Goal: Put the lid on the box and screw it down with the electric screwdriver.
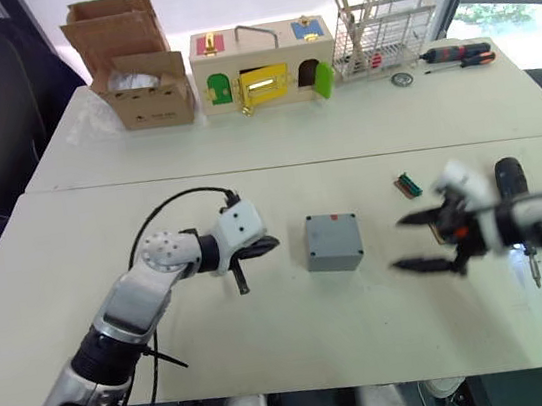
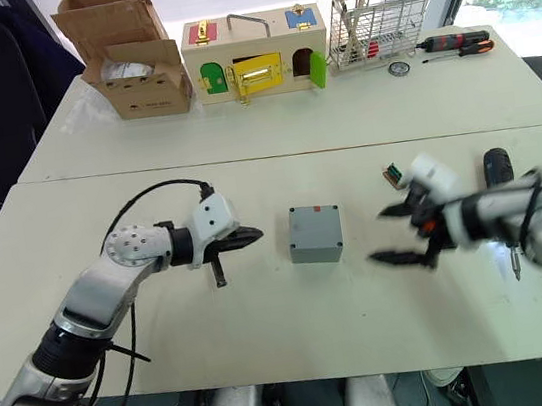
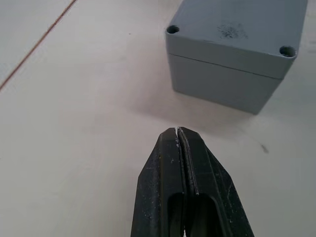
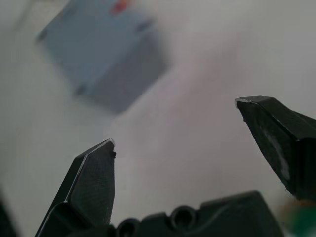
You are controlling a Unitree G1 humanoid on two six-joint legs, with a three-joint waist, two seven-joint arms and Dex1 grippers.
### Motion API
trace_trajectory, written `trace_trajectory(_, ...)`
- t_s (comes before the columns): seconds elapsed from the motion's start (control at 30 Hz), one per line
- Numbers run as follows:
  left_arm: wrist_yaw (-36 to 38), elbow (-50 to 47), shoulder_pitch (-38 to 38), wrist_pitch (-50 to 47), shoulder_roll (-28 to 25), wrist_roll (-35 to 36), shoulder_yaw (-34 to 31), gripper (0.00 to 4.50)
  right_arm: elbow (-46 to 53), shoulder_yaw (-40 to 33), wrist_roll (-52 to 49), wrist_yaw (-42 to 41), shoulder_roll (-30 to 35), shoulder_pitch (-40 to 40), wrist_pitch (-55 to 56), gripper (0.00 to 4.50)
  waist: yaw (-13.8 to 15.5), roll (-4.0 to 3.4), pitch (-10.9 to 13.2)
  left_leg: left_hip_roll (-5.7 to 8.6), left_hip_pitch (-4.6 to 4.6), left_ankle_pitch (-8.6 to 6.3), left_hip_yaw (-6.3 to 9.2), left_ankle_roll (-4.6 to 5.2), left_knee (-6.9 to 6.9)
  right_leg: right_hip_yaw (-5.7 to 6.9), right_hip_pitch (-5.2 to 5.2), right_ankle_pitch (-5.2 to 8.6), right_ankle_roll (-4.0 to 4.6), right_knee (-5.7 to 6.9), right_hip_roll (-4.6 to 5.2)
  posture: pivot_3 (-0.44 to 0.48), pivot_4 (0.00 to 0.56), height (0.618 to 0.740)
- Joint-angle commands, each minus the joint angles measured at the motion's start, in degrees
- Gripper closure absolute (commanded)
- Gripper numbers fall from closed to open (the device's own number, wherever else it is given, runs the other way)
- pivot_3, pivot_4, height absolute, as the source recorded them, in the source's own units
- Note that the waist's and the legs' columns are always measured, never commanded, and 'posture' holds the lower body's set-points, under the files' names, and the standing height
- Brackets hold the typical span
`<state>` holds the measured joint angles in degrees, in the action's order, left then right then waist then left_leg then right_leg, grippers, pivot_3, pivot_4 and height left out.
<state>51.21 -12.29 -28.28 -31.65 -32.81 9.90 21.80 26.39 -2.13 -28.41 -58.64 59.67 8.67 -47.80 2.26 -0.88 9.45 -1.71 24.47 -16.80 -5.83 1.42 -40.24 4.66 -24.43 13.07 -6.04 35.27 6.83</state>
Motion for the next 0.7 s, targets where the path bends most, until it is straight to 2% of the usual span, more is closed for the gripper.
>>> trace_trajectory(0.03, 0.6, 3.7, -2.0, 2.9, 1.6, -2.1, 1.2, 4.5, 5.7, -1.1, -1.3, 3.9, -2.2, -1.0, -1.5, 0.05, -0.1, 0.15, 0.0, 0.0, 0.0, -0.05, -0.01, 0.08, -0.05, -0.02, 0.02, -0.01, 0.03, -0.02, 0.0, 0.0, 0.15, 0.728)
trace_trajectory(0.13, 1.5, 6.6, -2.2, 4.8, 3.6, -2.0, 1.6, 4.5, 6.0, 1.7, 0.1, 7.4, -5.7, -1.1, -1.1, 0.05, -0.1, 0.37, -0.1, -0.04, -0.04, -0.21, 0.06, 0.37, -0.05, 0.0, 0.03, -0.01, 0.04, -0.01, -0.06, 0.0, 0.15, 0.728)
trace_trajectory(0.33, 2.9, 15.7, -6.6, 10.5, 10.3, -4.0, 3.4, 4.5, 6.2, 4.5, 0.0, 11.8, -11.2, -0.3, -2.1, 0.05, 0.0, 0.43, 0.0, 0.09, 0.0, -0.02, -0.02, 0.06, 0.04, 0.01, -0.02, -0.02, 0.02, 0.05, -0.08, 0.0, 0.15, 0.728)
trace_trajectory(0.4, 3.7, 18.7, -8.5, 11.9, 12.9, -3.9, 3.5, 4.5, 7.2, 5.2, -0.5, 12.3, -11.8, -0.4, -2.9, 0.05, 0.0, 0.45, 0.0, 0.08, -0.03, -0.2, 0.02, 0.36, 0.01, 0.01, 0.01, -0.02, 0.02, 0.04, -0.07, 0.0, 0.15, 0.728)
trace_trajectory(0.6, 3.9, 29.7, -13.3, 19.6, 17.2, -7.5, 3.9, 4.5, 13.2, 4.7, -4.7, 14.2, -12.9, -2.1, -8.9, 0.05, 0.0, 0.47, 0.0, 0.08, -0.02, -0.21, 0.12, 0.39, 0.02, 0.04, -0.01, -0.02, 0.02, 0.1, -0.08, 0.0, 0.15, 0.728)
trace_trajectory(0.7, 1.7, 32.6, -14.2, 21.6, 16.3, -10.7, 3.2, 4.5, 14.4, 2.0, -4.2, 14.6, -10.0, -3.8, -10.0, 0.05, 0.0, 0.48, 0.0, 0.09, -0.02, -0.22, 0.12, 0.4, 0.02, 0.04, -0.01, -0.02, 0.02, 0.09, -0.07, 0.0, 0.15, 0.728)
